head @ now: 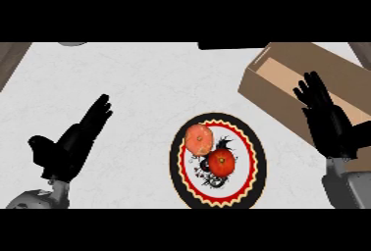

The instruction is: Pick the tomato from the plate and place it in the cardboard box

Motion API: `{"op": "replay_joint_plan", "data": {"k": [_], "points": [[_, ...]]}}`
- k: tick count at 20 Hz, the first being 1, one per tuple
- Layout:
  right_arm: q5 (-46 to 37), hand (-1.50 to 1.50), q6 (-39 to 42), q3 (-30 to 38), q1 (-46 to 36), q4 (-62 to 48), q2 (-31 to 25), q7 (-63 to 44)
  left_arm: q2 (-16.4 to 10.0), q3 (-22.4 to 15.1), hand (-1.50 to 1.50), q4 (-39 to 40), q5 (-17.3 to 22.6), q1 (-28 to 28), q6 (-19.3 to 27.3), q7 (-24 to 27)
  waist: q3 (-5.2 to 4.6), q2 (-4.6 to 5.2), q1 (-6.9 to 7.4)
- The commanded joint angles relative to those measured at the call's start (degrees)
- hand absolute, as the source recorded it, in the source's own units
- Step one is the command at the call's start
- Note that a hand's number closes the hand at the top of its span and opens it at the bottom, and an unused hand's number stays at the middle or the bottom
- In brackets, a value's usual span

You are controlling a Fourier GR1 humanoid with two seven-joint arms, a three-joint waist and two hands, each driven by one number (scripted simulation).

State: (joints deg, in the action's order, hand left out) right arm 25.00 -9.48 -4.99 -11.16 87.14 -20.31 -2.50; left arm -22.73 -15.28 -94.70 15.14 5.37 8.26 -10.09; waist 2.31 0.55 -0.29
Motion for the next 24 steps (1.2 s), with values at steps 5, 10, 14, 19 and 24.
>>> {"op": "replay_joint_plan", "data": {"k": [5,10,14,19,24], "points": [[-1.4,-1.50,7.3,-5.1,-4.7,7.2,-4.0,-4.9,-1.0,9.2,0.00,0.3,3.2,-0.9,3.1,-0.8,-2.38,-0.73,1.20],[-18.5,-1.50,-9.3,-5.2,4.2,12.7,1.4,14.8,-2.0,12.7,0.00,0.7,8.2,-5.2,-0.1,-0.5,-2.31,-1.01,-0.05],[-20.8,-1.50,-3.4,-8.3,9.7,20.3,-1.9,21.3,-1.7,14.6,0.00,3.5,8.4,-3.6,-0.9,0.3,-2.32,-0.75,-0.65],[-31.1,-1.50,0.8,-12.5,10.1,26.2,-14.3,6.8,-2.3,14.5,0.00,0.6,9.2,-5.4,-1.6,-1.2,-2.49,-0.91,-0.20],[-40.3,-1.50,7.4,-14.5,6.4,30.8,-25.0,-10.8,-2.4,14.5,0.00,0.2,8.8,-5.8,-2.1,-0.5,-2.73,-1.01,0.39]]}}
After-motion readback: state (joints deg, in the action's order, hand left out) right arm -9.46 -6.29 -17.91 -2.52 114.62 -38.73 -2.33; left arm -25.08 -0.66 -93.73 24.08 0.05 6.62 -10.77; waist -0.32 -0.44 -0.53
